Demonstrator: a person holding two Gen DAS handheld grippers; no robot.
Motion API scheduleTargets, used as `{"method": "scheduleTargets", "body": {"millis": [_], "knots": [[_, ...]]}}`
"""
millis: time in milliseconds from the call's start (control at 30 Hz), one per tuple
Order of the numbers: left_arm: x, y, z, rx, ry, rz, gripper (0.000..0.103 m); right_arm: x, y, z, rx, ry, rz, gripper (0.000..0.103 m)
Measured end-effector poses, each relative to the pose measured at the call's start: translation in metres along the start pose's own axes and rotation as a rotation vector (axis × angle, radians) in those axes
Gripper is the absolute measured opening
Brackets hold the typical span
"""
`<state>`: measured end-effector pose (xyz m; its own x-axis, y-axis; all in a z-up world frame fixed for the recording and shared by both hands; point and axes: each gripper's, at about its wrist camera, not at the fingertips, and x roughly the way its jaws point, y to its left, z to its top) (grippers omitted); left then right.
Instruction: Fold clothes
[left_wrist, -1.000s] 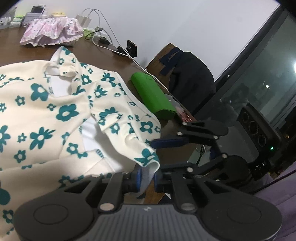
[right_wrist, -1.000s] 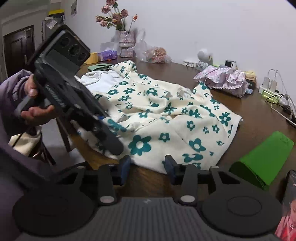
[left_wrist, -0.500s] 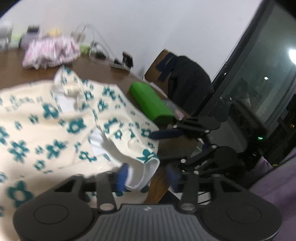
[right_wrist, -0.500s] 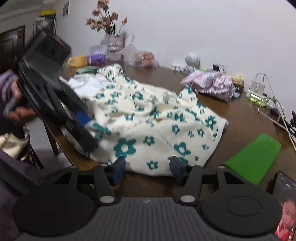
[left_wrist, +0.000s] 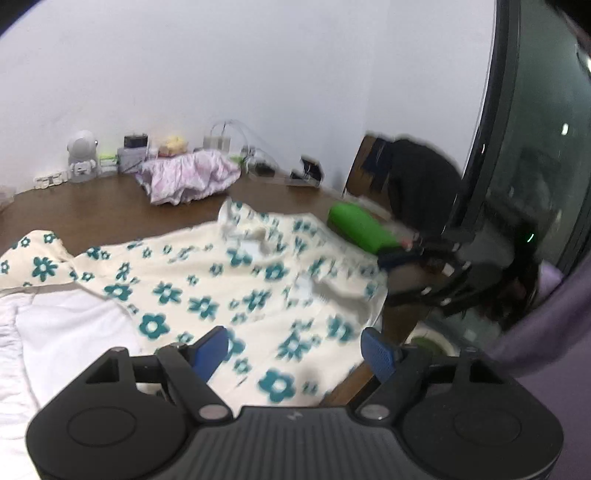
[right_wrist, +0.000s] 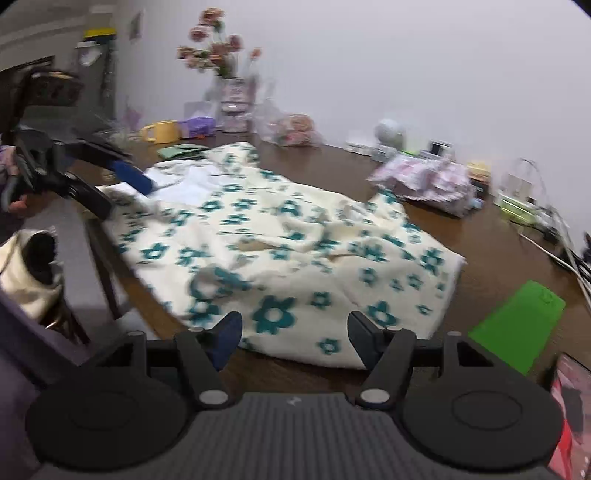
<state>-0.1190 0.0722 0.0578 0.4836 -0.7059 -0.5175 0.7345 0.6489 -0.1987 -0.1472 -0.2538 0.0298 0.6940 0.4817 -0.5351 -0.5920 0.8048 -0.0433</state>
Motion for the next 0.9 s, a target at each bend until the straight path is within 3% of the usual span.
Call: {"method": "scheduleTargets", "body": {"millis": [100, 167, 233, 333, 533, 567, 600, 667, 700, 767, 900], "knots": [[0.028, -0.015, 0.007, -0.019, -0.031, -0.12, 0.085, -0.005, -0.014, -0.001, 0.09, -0.009, -0.048, 0.064], [0.065, -0.032, 0.011, -0.02, 0.026, -0.142, 0.085, -0.007, -0.02, -0.001, 0.131, -0.007, -0.069, 0.064], [0.102, -0.048, 0.014, -0.015, 0.098, -0.161, 0.082, -0.007, -0.024, -0.003, 0.16, 0.022, -0.089, 0.054], [0.132, -0.058, 0.014, -0.01, 0.169, -0.119, 0.078, -0.007, -0.029, -0.007, 0.204, 0.05, -0.118, 0.051], [0.147, -0.038, 0.026, -0.184, 0.16, -0.108, 0.076, -0.004, -0.053, -0.016, 0.37, 0.02, -0.129, 0.051], [0.149, -0.035, 0.029, -0.21, 0.154, -0.114, 0.072, -0.001, -0.055, -0.016, 0.386, 0.013, -0.121, 0.049], [0.151, -0.032, 0.03, -0.24, 0.144, -0.128, 0.061, 0.002, -0.056, -0.016, 0.398, 0.007, -0.11, 0.04], [0.158, -0.025, 0.031, -0.3, 0.145, -0.147, 0.033, 0.005, -0.059, -0.017, 0.418, -0.005, -0.108, 0.023], [0.16, -0.023, 0.031, -0.314, 0.156, -0.141, 0.01, 0.006, -0.06, -0.017, 0.426, -0.01, -0.11, 0.013], [0.158, -0.022, 0.029, -0.321, 0.148, -0.132, 0.007, 0.004, -0.063, -0.018, 0.441, -0.022, -0.109, 0.009], [0.131, -0.028, 0.027, -0.284, 0.047, -0.208, 0.004, -0.014, -0.066, -0.02, 0.469, -0.086, -0.052, 0.007]]}}
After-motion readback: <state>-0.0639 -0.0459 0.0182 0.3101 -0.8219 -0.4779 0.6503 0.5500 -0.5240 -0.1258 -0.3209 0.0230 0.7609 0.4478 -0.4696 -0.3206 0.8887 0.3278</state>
